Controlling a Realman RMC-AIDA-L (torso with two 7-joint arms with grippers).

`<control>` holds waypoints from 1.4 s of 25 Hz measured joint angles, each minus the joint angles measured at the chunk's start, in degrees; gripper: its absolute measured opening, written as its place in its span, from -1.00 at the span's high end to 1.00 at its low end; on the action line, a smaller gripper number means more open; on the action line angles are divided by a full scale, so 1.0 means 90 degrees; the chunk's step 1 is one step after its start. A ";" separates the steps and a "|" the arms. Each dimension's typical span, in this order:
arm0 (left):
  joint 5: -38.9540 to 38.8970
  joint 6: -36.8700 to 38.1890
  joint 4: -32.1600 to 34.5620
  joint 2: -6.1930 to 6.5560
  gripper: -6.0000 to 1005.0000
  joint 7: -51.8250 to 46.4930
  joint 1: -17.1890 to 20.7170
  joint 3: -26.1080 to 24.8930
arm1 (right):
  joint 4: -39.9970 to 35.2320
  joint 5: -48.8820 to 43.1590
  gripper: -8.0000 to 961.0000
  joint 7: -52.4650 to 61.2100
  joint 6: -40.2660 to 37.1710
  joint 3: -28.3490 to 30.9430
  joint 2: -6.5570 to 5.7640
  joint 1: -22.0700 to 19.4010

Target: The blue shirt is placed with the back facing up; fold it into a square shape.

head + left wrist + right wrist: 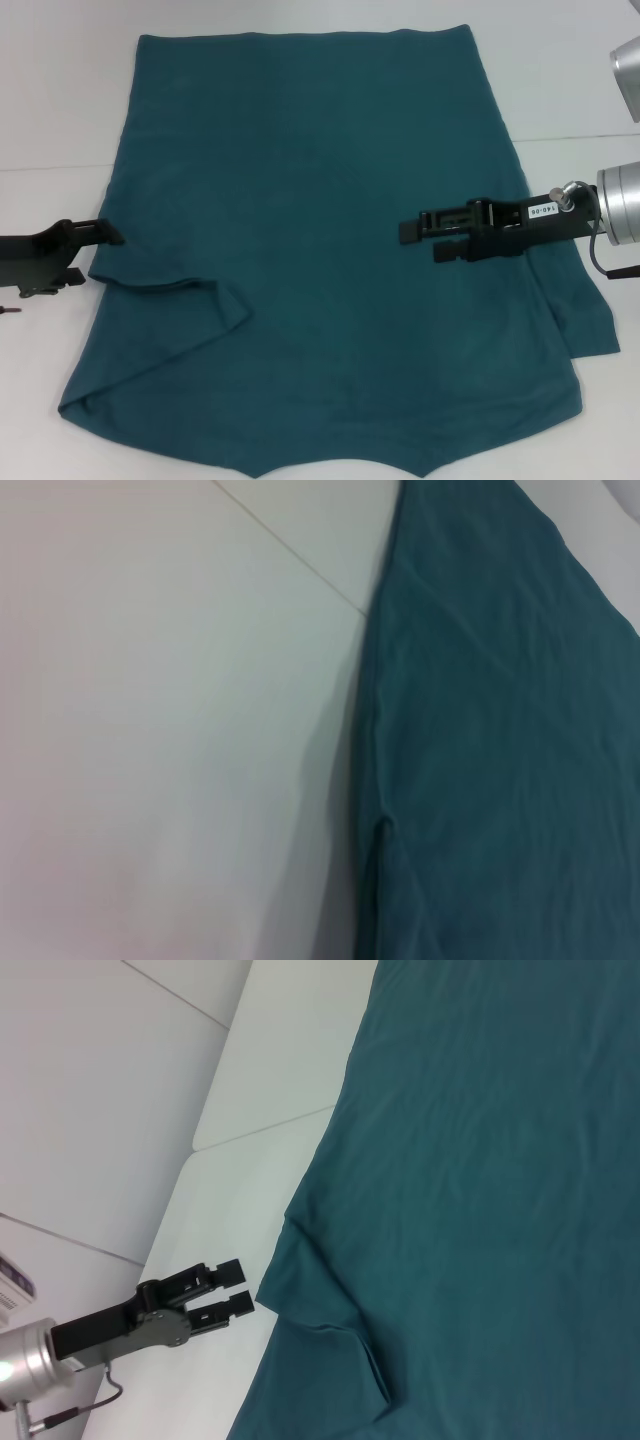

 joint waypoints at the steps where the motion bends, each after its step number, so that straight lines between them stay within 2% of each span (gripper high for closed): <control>1: 0.0004 -0.0096 -0.0050 -0.0012 -0.71 0.0007 -0.0023 0.0005 | 0.0000 0.0000 -0.90 0.0000 0.0000 0.0000 0.0001 -0.0001; 11: -0.0010 -0.0779 -0.0521 -0.0061 -0.71 0.0112 -0.0219 0.0076 | 0.0000 0.0000 -0.90 0.0000 -0.0002 0.0000 0.0001 -0.0018; 16: -0.0579 -0.0609 -0.0688 -0.0186 -0.71 0.0701 -0.0391 0.0045 | 0.0000 0.0000 -0.90 -0.0014 0.0002 0.0001 0.0004 -0.0023; 19: -0.1771 -0.0098 -0.0553 -0.0306 -0.71 0.1615 -0.0293 0.0029 | 0.0001 0.0000 -0.90 -0.0041 0.0006 0.0000 0.0009 -0.0031; 21: -0.2398 0.0236 -0.0503 -0.0304 -0.71 0.2056 -0.0190 0.0026 | 0.0000 0.0000 -0.90 -0.0059 0.0004 0.0000 0.0005 -0.0041; 23: -0.2841 0.0569 -0.0484 -0.0217 -0.71 0.2268 -0.0114 0.0020 | 0.0000 0.0000 -0.90 -0.0101 0.0003 0.0008 -0.0003 -0.0052; 28: -0.2692 0.1110 -0.0317 -0.0045 -0.71 0.1992 0.0122 0.0031 | -0.0022 0.0000 -0.90 -0.0152 0.0045 0.0037 -0.0010 -0.0094; 30: -0.2591 0.1492 -0.0087 -0.0037 -0.71 0.1984 0.0323 0.0015 | -0.0054 -0.0001 -0.90 -0.0174 0.0068 0.0040 -0.0034 -0.0135; 35: -0.2358 0.2942 0.0910 -0.0033 -0.71 0.2222 0.1052 0.0011 | -0.0071 0.0005 -0.90 -0.0379 0.0009 0.0049 -0.0202 -0.0240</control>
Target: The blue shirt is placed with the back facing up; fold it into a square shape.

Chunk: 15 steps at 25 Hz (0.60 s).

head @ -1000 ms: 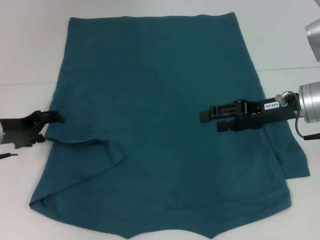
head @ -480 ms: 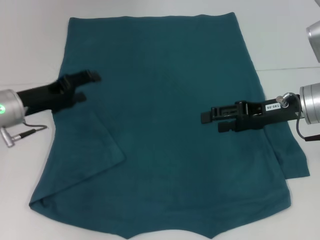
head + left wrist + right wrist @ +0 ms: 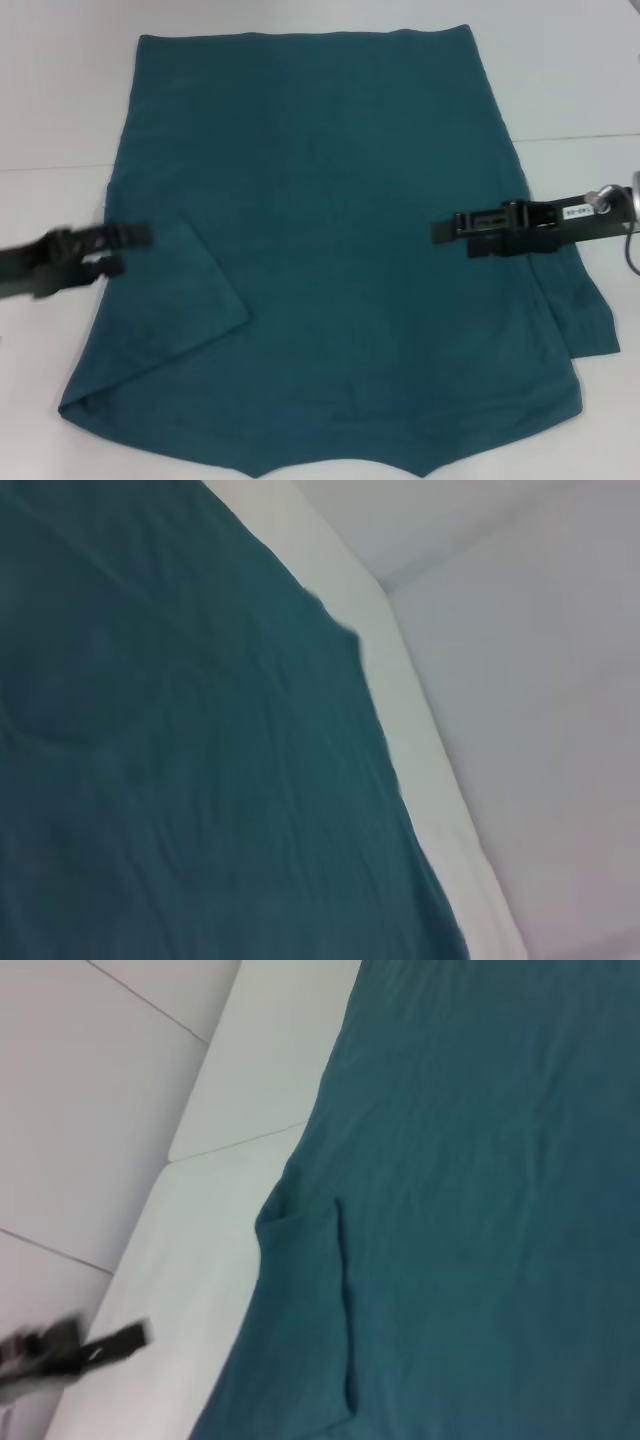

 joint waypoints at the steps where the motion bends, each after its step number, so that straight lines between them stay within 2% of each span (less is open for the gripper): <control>1: 0.0015 0.0298 0.0177 -0.0008 -0.71 0.0173 0.0119 -0.0001 | -0.0003 0.0009 -0.90 -0.0019 -0.0005 0.0005 -0.0031 -0.0022; 3: 0.0072 0.0976 0.0549 -0.0062 -0.71 0.0683 0.0372 0.0023 | -0.0010 0.0020 -0.90 -0.0028 0.0005 0.0040 -0.0068 -0.0068; 6: 0.0313 0.1666 0.0925 -0.0236 -0.71 0.1345 0.0609 0.0155 | -0.0013 0.0029 -0.90 -0.0028 0.0020 0.0161 -0.0079 -0.0126; 9: 0.0517 0.1791 0.1013 -0.0420 -0.71 0.1640 0.0696 0.0448 | -0.0028 0.0034 -0.90 -0.0094 -0.0087 0.0237 -0.0090 -0.0171; 11: 0.0538 0.1794 0.1002 -0.0594 -0.71 0.1985 0.0720 0.0703 | -0.0111 0.0035 -0.90 -0.0259 -0.0235 0.0279 -0.0101 -0.0210; 15: 0.0511 0.1759 0.0990 -0.0849 -0.71 0.2465 0.0679 0.0807 | -0.0432 0.0035 -0.90 -0.0533 -0.0538 0.0431 -0.0100 -0.0334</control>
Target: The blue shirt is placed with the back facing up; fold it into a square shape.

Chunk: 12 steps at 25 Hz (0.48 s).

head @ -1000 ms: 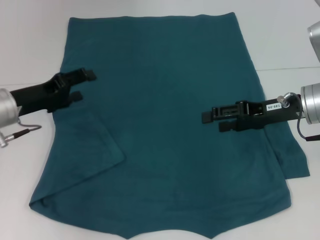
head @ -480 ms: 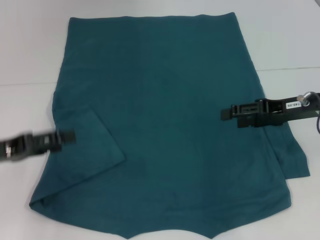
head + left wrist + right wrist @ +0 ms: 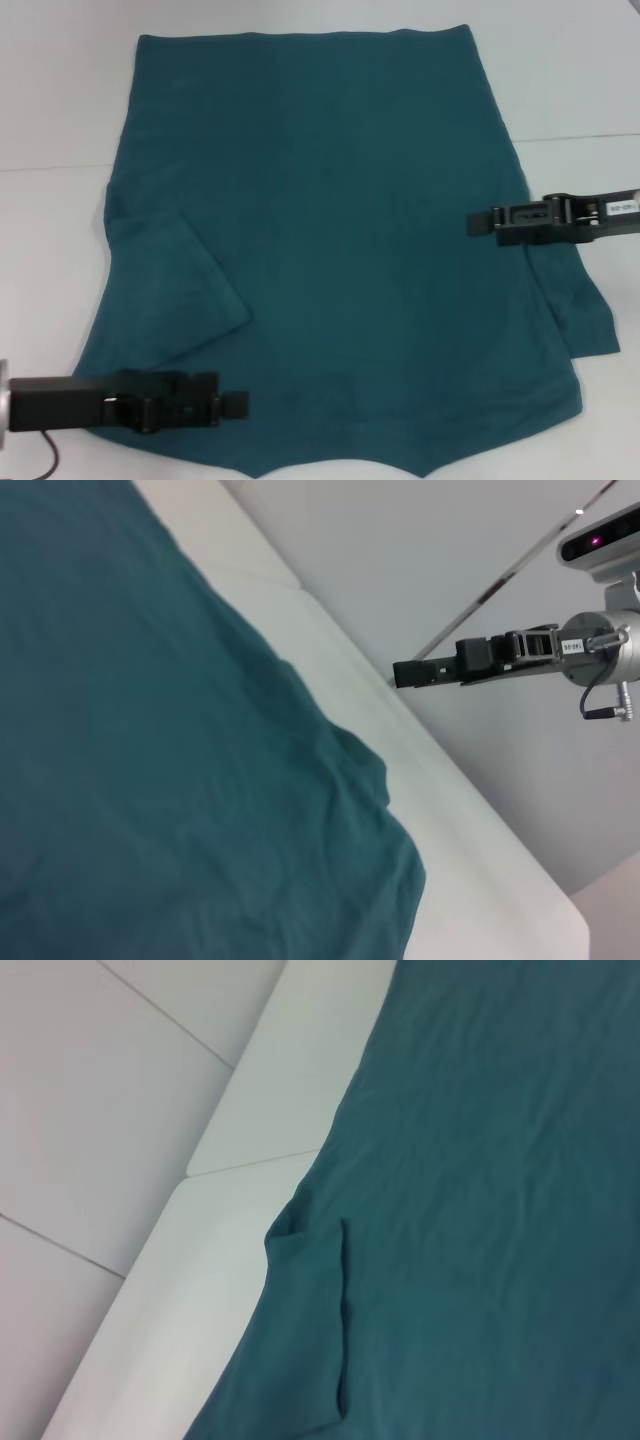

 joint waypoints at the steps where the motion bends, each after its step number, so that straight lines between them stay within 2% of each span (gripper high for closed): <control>1: -0.0002 -0.0019 -0.0004 -0.0030 -0.71 0.0018 -0.0026 0.0002 | -0.0076 0.0000 -0.90 -0.0027 -0.0070 0.0025 -0.0010 -0.0045; 3: -0.0003 -0.0068 -0.0025 -0.0076 -0.71 0.0016 -0.0090 0.0001 | -0.0166 -0.0006 -0.90 -0.0005 -0.0145 0.0057 -0.0082 -0.0126; 5: -0.0008 -0.0125 -0.0043 -0.0099 -0.71 -0.0024 -0.0139 -0.0023 | -0.0196 -0.0041 -0.90 0.0124 -0.0250 0.0069 -0.0225 -0.0214; 11: -0.0016 -0.0348 -0.0131 -0.0049 -0.71 -0.0212 -0.0165 -0.0050 | -0.0261 -0.0682 -0.90 0.0904 -0.0555 0.0121 -0.0834 -0.0475; 12: -0.0016 -0.0347 -0.0145 -0.0044 -0.71 -0.0212 -0.0165 -0.0048 | -0.0263 -0.0788 -0.90 0.0970 -0.0557 0.0136 -0.0897 -0.0507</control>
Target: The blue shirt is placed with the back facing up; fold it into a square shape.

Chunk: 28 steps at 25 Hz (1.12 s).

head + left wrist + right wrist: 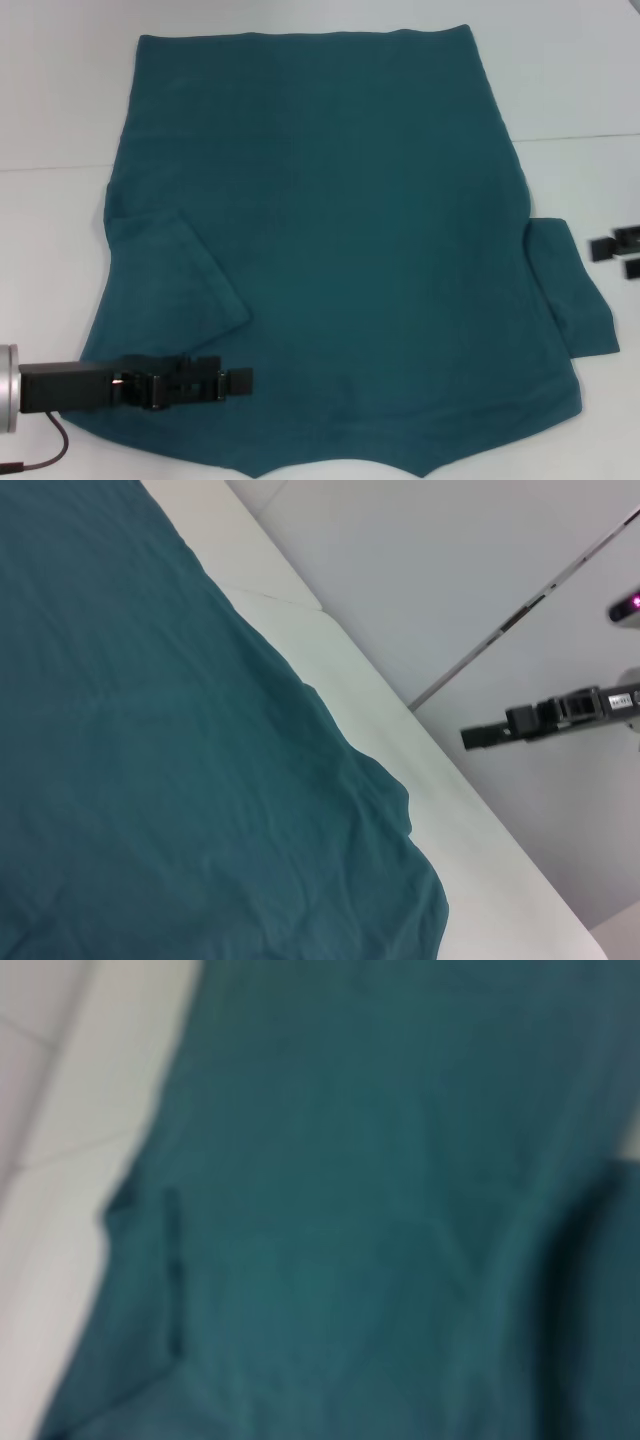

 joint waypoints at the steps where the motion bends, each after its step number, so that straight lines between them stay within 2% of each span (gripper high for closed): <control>1: 0.0000 -0.0001 -0.0017 0.0008 -0.71 0.0000 0.0000 -0.0001 | -0.0003 -0.0108 -0.90 0.0053 -0.0001 0.0020 -0.0051 -0.0028; 4: 0.0000 -0.0011 -0.0071 0.0021 -0.71 0.0000 0.0002 0.0004 | -0.0005 -0.0418 -0.90 0.0119 0.0001 0.0094 -0.0105 -0.0093; 7: 0.0006 -0.0019 -0.0113 0.0023 -0.71 0.0000 -0.0037 0.0021 | -0.0009 -0.0729 -0.90 0.0163 0.0087 0.0206 -0.0069 -0.0116; 28: 0.0045 -0.0235 -0.0124 -0.0004 -0.71 0.0006 -0.0079 0.0038 | 0.0129 -0.1168 -0.90 0.0154 0.1350 0.0250 0.0492 -0.0152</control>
